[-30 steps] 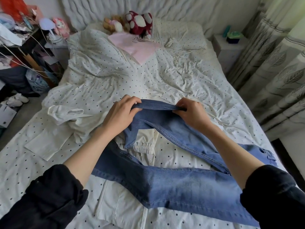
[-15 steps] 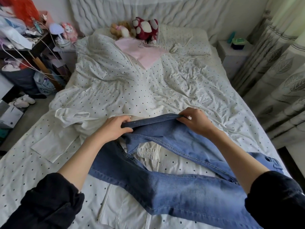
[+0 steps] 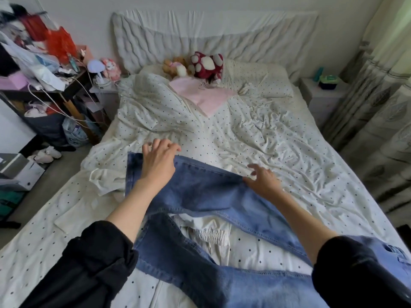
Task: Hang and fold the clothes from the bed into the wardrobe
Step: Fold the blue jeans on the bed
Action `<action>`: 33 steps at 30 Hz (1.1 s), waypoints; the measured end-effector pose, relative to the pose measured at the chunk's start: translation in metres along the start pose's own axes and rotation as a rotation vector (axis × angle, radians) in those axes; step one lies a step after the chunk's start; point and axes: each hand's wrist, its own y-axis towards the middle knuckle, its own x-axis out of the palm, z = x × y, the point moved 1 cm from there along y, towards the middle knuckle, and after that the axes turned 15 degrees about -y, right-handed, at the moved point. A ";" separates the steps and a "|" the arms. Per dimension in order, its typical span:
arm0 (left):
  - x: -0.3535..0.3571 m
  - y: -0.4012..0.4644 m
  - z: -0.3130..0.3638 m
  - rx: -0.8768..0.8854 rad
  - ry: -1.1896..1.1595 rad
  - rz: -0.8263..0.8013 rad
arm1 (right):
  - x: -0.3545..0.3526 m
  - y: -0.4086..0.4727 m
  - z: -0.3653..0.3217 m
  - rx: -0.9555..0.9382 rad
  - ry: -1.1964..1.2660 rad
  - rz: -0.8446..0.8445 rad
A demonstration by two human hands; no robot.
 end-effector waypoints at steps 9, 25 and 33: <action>0.104 -0.133 -0.061 -0.189 -0.217 -0.285 | 0.116 -0.081 -0.019 -0.185 -0.036 -0.123; 0.139 -0.204 -0.155 -0.993 -0.317 -0.459 | 0.164 -0.093 -0.068 -0.250 -0.064 -0.398; 0.074 -0.260 -0.159 -1.094 -0.547 0.100 | 0.161 -0.107 -0.094 -0.302 -0.100 -0.315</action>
